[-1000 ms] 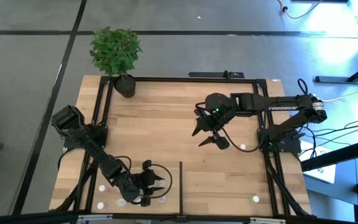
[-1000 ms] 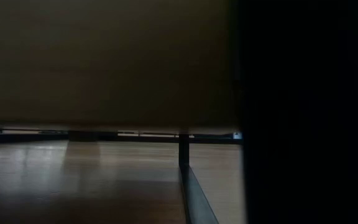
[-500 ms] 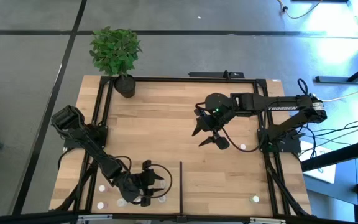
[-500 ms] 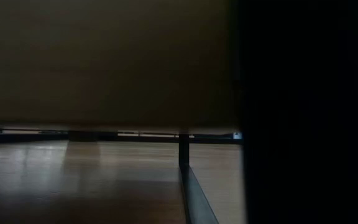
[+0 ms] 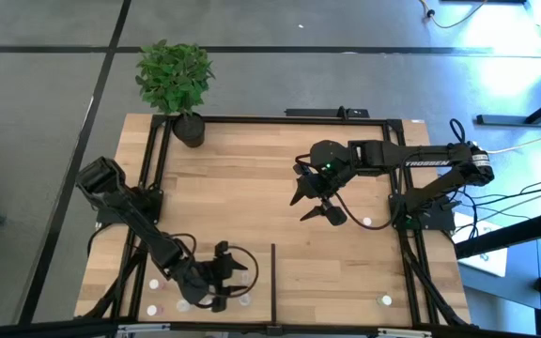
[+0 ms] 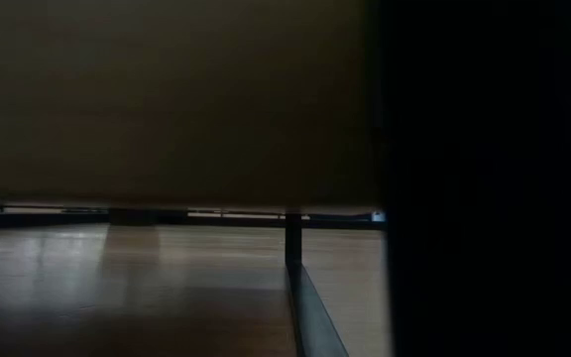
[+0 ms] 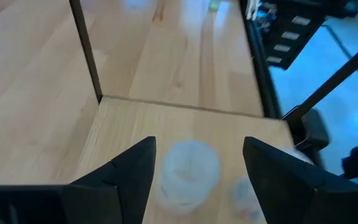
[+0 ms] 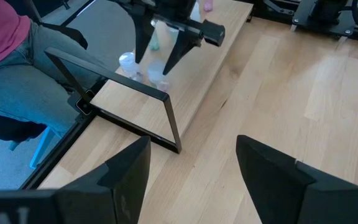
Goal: Pick and place medicine bottles onto shelf by color
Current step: Put the pink pill bottle on the shelf aligned with the other pink pill bottles
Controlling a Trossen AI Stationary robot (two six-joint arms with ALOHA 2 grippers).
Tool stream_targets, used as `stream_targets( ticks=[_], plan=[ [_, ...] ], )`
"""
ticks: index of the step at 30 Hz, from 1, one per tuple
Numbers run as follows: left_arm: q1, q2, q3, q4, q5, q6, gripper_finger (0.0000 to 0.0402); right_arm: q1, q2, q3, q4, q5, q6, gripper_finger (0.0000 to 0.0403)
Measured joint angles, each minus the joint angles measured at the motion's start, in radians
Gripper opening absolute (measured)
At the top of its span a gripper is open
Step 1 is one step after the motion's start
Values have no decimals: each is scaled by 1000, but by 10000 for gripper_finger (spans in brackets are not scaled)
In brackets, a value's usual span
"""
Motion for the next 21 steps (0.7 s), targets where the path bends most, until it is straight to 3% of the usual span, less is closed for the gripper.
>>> stream_targets(
  ticks=[11,17,21],
  plan=[
    [-11,-173,0,-24,3,174,232,0,0,0,0,0,0,239],
    [-10,-306,0,-187,-8,214,232,0,0,0,0,0,0,239],
    [-2,-382,0,-312,-83,213,232,0,0,0,0,0,0,239]
  ],
)
